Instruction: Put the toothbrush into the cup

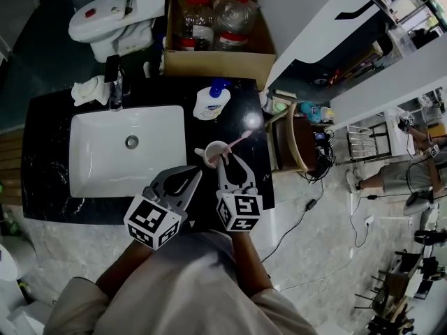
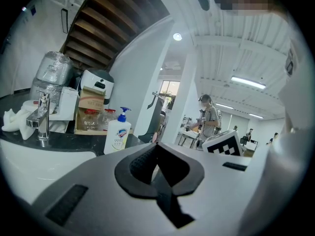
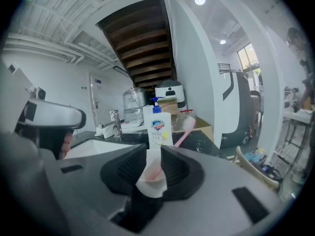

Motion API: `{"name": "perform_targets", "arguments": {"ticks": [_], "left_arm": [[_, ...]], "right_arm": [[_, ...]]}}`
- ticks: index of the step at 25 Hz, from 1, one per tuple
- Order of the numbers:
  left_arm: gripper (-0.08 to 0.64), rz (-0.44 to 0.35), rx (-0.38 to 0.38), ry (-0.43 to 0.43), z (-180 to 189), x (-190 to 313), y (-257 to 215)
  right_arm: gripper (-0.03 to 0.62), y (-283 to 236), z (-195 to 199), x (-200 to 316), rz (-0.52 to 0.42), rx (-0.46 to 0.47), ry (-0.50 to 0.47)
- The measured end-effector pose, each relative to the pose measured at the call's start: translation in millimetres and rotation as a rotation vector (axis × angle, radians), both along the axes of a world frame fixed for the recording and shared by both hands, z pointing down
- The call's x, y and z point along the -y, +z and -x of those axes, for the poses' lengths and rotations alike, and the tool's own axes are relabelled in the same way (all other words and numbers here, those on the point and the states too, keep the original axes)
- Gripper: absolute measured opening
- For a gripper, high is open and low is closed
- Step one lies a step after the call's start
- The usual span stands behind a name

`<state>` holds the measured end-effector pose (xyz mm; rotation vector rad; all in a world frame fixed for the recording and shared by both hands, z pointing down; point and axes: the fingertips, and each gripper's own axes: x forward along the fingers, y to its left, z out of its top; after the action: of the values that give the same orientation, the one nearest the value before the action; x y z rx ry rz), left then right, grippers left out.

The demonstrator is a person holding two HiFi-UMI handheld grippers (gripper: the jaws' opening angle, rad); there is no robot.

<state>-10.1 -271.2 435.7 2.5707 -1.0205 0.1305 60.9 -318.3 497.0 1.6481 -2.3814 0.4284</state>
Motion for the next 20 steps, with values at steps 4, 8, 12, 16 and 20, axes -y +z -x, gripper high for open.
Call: {"name": "perform_targets", "arguments": {"ticks": [4, 8, 12, 16, 20], "left_arm": [[0.005, -0.002, -0.002, 0.002, -0.6, -1.8, -0.2], [0.005, -0.002, -0.005, 0.005, -0.7, -3.3, 0.0], [0.005, 0.001, -0.012, 0.012, -2.6, -4.6, -0.5], [0.005, 0.007, -0.018, 0.018, -3.9, -5.8, 0.0], [0.005, 0.013, -0.025, 0.027, -6.9, -7.6, -0.1]], "right_arm": [[0.083, -0.5, 0.4, -3.7, -0.002, 0.002, -0.004], [0.083, -4.5, 0.6, -8.3, -0.015, 0.000, -0.007], [0.081, -5.3, 0.1, -12.1, -0.015, -0.002, -0.014], [0.072, -8.5, -1.5, -17.8, -0.018, -0.002, -0.018], [0.058, -12.5, -3.3, -23.0, -0.022, 0.000, -0.024]]}}
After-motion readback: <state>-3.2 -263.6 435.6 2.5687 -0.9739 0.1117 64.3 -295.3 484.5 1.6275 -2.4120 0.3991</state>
